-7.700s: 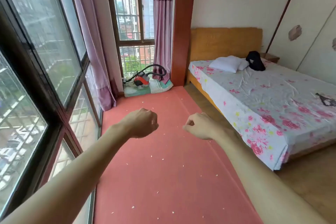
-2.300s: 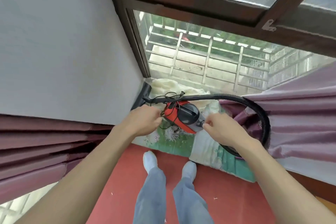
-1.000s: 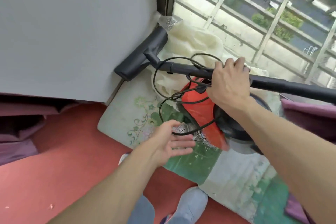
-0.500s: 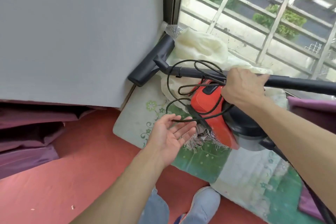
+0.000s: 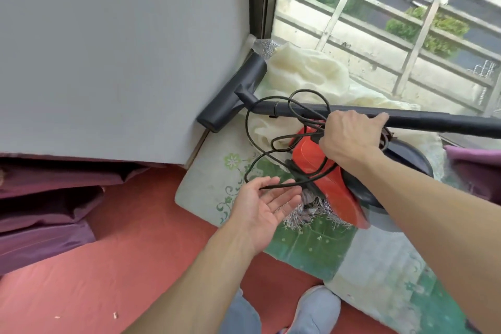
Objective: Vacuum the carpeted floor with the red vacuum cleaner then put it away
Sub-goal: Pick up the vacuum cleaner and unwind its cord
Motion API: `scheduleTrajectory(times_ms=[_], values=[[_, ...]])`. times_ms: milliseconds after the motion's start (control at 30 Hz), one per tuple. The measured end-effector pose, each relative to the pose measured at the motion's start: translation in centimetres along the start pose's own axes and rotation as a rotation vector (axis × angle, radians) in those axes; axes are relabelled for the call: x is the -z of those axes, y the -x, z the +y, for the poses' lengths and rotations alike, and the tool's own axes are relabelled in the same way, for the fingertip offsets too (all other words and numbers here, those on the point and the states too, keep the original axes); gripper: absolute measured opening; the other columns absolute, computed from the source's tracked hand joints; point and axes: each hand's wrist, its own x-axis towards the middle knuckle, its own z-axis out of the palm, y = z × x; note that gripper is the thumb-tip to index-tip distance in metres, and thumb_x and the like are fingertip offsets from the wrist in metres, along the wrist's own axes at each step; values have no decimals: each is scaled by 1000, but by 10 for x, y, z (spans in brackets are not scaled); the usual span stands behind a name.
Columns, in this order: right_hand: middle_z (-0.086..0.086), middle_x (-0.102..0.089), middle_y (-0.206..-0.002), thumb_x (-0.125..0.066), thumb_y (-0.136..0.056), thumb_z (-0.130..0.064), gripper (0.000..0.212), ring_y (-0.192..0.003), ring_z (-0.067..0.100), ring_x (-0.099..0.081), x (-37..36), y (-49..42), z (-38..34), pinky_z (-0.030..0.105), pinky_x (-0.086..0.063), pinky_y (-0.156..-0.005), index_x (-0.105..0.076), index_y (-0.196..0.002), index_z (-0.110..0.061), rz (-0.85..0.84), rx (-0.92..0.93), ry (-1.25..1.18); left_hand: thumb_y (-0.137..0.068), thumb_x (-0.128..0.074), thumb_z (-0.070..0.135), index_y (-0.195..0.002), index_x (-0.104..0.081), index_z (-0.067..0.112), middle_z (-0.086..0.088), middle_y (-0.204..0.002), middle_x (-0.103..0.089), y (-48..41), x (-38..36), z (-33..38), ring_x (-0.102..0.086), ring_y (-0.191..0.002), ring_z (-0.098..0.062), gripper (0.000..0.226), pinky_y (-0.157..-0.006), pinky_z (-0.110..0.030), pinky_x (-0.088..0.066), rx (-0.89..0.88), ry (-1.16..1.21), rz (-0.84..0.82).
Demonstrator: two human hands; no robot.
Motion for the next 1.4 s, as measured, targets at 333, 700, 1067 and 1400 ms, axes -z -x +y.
scheduleTrajectory(times_ms=[333,700,1067,1400], values=[[11,-56,-79,-53,-87,-27,18,-70,32,-46,37,64,-5,36,-35,-64,-50,-86,-9,36,61,-427,-77,-76,52,-113,-54,10,-18,-121,-65,18,-9,5,-69,-103,-35,59,-81,-53,-59,-36,88,50],[20,-59,-119,-44,-94,-24,33,-112,38,-58,40,143,-29,38,-45,-85,-52,-119,-4,-687,422,-341,-91,-66,27,-92,-62,15,5,-49,-57,56,-20,-4,-64,-53,-15,13,-70,-31,-57,-19,-117,24],[11,-58,-123,-55,-84,-25,47,-121,33,-45,15,88,115,44,-38,-103,-57,-129,-13,-105,-176,-557,-95,-44,-14,-105,-60,-4,-21,-88,-68,39,-62,-28,-67,-48,-24,22,-51,-34,-62,-165,-399,73],[0,-75,-90,-51,-83,-43,32,-95,30,-67,-15,110,98,42,-52,-87,-71,-97,-23,-357,-115,-802,-101,-51,13,-114,-63,-4,-20,-99,-71,1,-106,-82,-66,-70,-29,25,-64,-37,-56,-67,-396,122]])
